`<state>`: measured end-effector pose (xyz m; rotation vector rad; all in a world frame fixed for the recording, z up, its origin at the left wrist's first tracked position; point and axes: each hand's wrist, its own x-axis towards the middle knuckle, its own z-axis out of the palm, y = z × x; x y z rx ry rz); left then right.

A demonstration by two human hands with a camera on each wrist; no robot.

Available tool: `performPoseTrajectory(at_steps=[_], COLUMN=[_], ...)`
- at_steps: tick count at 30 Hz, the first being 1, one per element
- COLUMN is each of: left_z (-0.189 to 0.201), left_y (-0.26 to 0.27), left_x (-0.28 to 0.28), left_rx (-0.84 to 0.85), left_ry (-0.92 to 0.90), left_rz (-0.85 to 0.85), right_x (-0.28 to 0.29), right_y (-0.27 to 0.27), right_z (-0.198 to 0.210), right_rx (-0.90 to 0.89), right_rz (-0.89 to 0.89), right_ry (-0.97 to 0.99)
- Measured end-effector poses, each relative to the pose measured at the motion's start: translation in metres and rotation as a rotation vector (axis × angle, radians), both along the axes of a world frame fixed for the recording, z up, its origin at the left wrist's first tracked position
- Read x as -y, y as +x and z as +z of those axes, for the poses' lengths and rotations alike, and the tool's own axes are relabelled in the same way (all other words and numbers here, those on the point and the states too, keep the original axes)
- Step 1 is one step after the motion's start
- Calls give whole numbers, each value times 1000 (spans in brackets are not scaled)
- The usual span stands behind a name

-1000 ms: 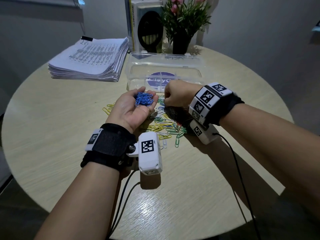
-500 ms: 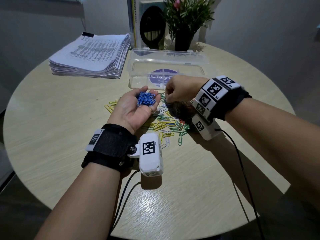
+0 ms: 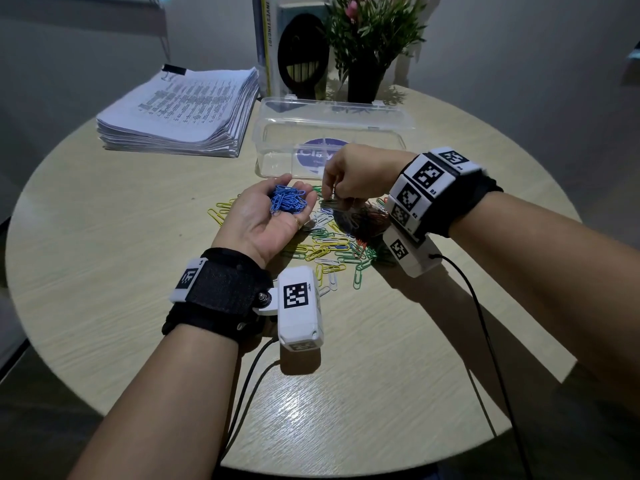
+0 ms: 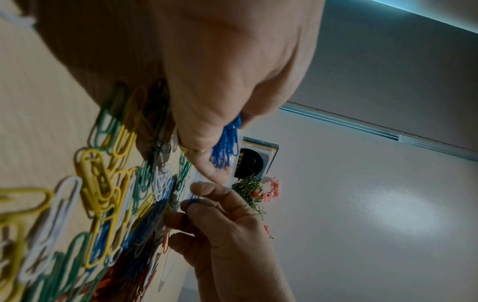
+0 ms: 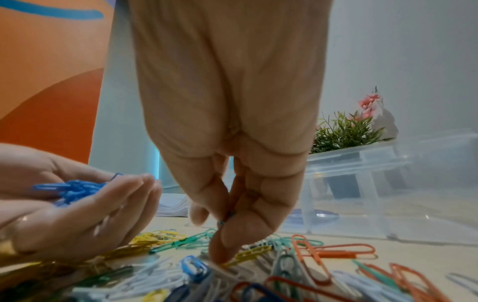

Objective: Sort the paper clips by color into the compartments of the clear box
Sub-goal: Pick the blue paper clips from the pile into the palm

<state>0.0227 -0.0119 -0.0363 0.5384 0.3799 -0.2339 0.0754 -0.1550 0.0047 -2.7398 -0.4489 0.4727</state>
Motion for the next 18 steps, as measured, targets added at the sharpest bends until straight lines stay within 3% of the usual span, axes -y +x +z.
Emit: performPoseTrajectory(at_steps=[7,18], left_z=[-1,-4], left_y=[1,3], left_x=[-1,-2], left_rx=[0,3], left_ry=[-7,-10], left_rz=[6,3], right_x=[-13,-13], right_y=[-2,0], right_z=[-4,-5], right_rx=[138,157], right_rz=[111,166], right_ry=[-243,-298])
